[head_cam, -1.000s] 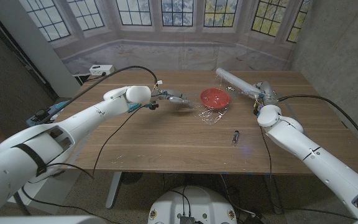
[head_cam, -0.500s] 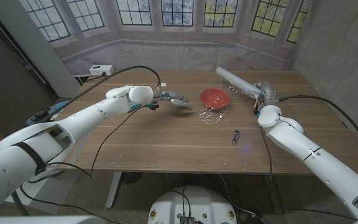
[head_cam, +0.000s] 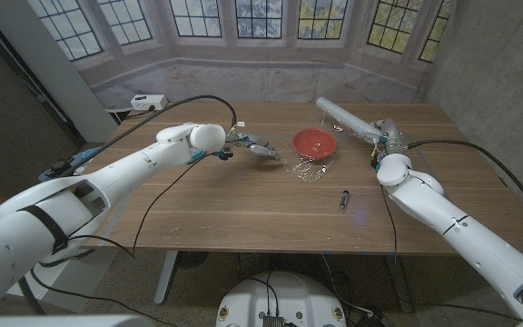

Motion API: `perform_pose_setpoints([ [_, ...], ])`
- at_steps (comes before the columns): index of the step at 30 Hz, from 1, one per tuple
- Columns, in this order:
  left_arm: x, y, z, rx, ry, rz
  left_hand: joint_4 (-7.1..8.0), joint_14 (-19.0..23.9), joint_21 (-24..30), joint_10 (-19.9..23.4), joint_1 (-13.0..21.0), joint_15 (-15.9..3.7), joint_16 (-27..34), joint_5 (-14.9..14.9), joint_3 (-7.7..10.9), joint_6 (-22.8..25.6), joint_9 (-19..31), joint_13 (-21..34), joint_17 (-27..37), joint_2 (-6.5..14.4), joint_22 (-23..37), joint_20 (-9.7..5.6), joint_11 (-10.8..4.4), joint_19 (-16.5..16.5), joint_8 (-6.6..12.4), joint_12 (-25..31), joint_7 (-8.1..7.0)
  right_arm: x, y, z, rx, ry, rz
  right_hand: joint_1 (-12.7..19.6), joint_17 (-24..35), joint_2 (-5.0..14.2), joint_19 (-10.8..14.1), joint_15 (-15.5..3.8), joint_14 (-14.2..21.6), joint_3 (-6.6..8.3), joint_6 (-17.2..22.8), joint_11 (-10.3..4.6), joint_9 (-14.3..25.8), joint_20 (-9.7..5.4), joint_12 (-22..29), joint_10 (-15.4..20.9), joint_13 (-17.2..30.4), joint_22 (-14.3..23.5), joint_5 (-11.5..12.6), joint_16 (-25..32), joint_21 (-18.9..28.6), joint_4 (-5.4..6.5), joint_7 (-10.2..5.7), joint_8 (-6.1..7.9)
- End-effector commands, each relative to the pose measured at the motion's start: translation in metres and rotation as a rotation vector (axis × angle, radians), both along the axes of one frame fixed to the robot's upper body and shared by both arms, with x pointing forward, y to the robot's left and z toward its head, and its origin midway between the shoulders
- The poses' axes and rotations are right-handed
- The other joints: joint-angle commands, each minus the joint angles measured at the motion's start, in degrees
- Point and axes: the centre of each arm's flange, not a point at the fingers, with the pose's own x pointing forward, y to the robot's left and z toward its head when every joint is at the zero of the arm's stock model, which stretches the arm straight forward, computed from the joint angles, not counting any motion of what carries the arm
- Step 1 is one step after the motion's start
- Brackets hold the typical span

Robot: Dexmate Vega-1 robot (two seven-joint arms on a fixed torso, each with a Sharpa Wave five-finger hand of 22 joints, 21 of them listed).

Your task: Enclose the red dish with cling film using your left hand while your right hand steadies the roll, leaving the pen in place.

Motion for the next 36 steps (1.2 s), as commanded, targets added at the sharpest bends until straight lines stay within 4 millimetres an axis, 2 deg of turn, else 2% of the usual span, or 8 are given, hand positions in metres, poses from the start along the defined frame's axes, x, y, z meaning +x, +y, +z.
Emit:
perform_pose_setpoints([
  [1, 0.002, 0.0, 0.001, 0.003, 0.006, 0.007, 0.33, -0.29, -0.36, 0.06, -0.72, 0.15, 0.12, 0.41, 0.12, 0.36, -0.07, -0.01, 0.14, 0.07, 0.15, -0.22, -0.13, -0.13, 0.39, 0.09, -0.08, 0.009, -0.001, -0.002, -0.004, 0.02, 0.006, -0.02, 0.32, 7.68, -0.11, -6.76, 2.07, 0.22, 9.72, -7.71, 0.26, -1.93, 0.19, 8.17, 0.03, 0.14, 0.31, -0.05, 0.24, 0.33, -9.28, 0.2],
  [22, 0.006, -0.005, 0.002, 0.013, 0.015, 0.02, 0.26, -0.12, -0.6, 0.13, -1.84, 0.13, 0.24, 0.45, 0.42, 0.42, -0.07, -0.17, 0.11, 0.03, 0.15, -0.31, -0.22, 0.03, 0.39, 0.2, -0.01, 0.025, -0.004, -0.014, -0.002, 0.056, 0.013, -0.11, 0.46, 7.68, -0.23, -6.86, 2.02, 0.14, 9.75, -7.86, 0.28, -2.09, 0.13, 8.19, 0.13, 0.13, 0.3, -0.25, 0.41, 0.36, -9.5, 0.11],
  [36, 0.006, -0.008, 0.002, 0.015, 0.021, 0.021, 0.16, -0.03, -0.78, 0.18, -2.53, 0.12, 0.28, 0.47, 0.69, 0.47, -0.08, -0.26, 0.08, -0.01, 0.14, -0.35, -0.17, 0.14, 0.41, 0.26, 0.1, 0.028, -0.006, -0.018, -0.001, 0.067, 0.017, -0.14, 0.47, 7.63, -0.3, -6.96, 2.16, 0.11, 9.78, -7.97, 0.29, -2.05, 0.08, 8.29, 0.14, 0.12, 0.32, -0.41, 0.54, 0.35, -9.6, 0.07],
])
